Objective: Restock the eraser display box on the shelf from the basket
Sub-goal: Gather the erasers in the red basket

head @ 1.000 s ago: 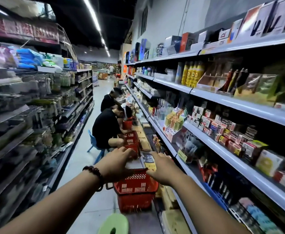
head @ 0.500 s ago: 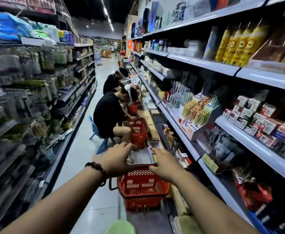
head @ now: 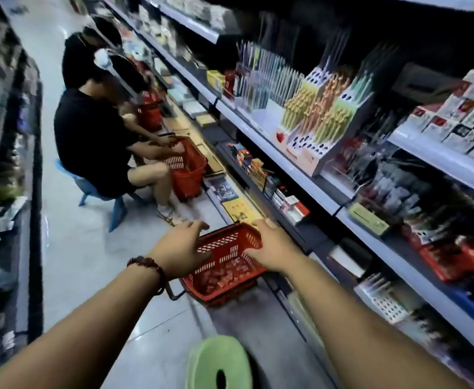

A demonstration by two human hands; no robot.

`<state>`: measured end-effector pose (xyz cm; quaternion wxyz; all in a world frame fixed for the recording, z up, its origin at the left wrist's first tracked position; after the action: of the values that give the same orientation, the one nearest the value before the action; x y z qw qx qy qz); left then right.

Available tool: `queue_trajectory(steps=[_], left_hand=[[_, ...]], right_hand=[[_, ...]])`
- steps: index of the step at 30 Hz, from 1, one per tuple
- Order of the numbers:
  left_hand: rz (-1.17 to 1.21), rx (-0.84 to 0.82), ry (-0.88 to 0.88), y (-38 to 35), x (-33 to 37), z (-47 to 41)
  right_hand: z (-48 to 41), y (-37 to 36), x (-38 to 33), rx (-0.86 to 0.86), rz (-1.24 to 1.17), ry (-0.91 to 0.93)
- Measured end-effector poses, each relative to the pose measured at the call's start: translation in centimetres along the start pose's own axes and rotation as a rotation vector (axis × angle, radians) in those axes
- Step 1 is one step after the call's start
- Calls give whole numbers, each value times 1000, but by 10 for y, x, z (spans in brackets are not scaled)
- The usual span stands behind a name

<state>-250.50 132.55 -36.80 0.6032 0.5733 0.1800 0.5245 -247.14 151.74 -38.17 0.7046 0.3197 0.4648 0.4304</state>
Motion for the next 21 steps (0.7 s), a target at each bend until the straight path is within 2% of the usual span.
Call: queue_trajectory(steps=[3,14,18,21], left_hand=[[-5,-99,1,-22,-16,-35],[-60,-240,132,-81,-71,-179],[-79,-264,141,-126,-82,-238],[-29,-268,151,-182,-100,-276]], right_hand=[[-38,-15,9,-25,-47,-24],[-226,-69,66,-256,-115,3],[-285,-90,87,-294,-106,22],[-326,-132,114,-296,-107,-3]])
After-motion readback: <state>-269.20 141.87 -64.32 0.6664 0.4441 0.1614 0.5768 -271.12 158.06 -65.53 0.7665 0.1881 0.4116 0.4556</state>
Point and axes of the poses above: each hand's wrist, its own z-axis away from the middle knuckle, its own y-axis out of the back of the hand, x = y × z, the point moved 10 cm from there along -z, towards the middle knuckle, and after that the axes turned 6 degrees about -x, right-handed, at the moved point
